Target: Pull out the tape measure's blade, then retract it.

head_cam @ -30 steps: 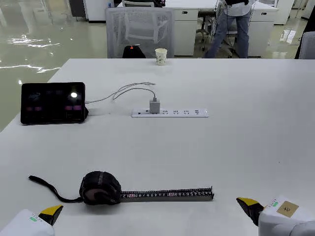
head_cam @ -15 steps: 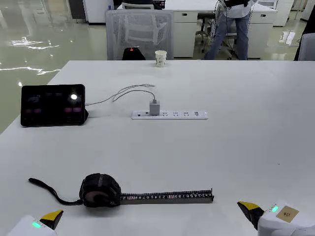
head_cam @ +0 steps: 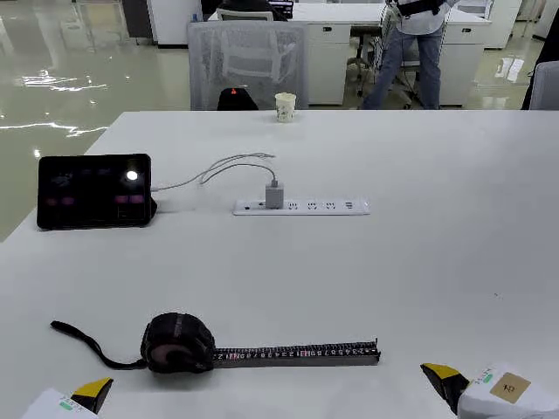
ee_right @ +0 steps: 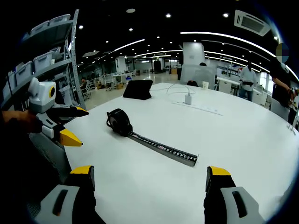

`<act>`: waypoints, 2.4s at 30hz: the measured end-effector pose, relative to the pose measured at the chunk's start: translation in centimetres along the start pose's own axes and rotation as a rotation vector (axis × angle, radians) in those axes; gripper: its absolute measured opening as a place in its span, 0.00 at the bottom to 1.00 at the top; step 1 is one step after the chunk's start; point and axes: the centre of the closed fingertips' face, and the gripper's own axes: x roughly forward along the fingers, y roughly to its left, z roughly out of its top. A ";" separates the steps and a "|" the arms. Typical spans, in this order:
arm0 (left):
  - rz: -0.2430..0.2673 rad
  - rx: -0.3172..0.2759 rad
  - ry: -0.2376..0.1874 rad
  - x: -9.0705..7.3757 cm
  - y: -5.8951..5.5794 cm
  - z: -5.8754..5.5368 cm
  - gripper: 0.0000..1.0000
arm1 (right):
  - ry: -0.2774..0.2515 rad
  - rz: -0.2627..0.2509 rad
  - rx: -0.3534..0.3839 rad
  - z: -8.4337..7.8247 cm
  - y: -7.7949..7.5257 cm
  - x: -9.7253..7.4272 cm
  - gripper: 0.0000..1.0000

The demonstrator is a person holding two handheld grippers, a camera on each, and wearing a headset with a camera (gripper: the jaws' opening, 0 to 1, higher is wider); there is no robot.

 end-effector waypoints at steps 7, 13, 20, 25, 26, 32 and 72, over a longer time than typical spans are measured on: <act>0.002 -0.006 0.000 0.2 -0.2 0.1 0.99 | 0.005 0.017 0.000 -0.1 0.1 0.1 0.98; 0.011 -0.017 0.000 0.5 -0.1 0.0 0.99 | 0.009 0.038 -0.003 -0.3 0.2 0.1 0.98; 0.017 -0.030 -0.003 0.9 0.0 0.3 0.99 | 0.015 0.062 -0.018 -0.4 0.1 0.3 0.97; 0.029 -0.040 -0.004 1.3 0.1 0.4 0.99 | 0.030 0.083 -0.035 -0.6 0.0 0.5 0.96; 0.032 -0.043 -0.003 1.4 0.2 0.4 0.99 | 0.035 0.087 -0.037 -0.6 -0.1 0.5 0.96; 0.045 -0.053 -0.004 1.9 0.4 0.6 0.99 | 0.049 0.104 -0.072 -0.7 -0.7 0.8 0.94; 0.122 -0.105 -0.008 6.1 3.1 1.5 0.99 | 0.132 0.276 -0.267 -1.2 -6.1 4.2 0.67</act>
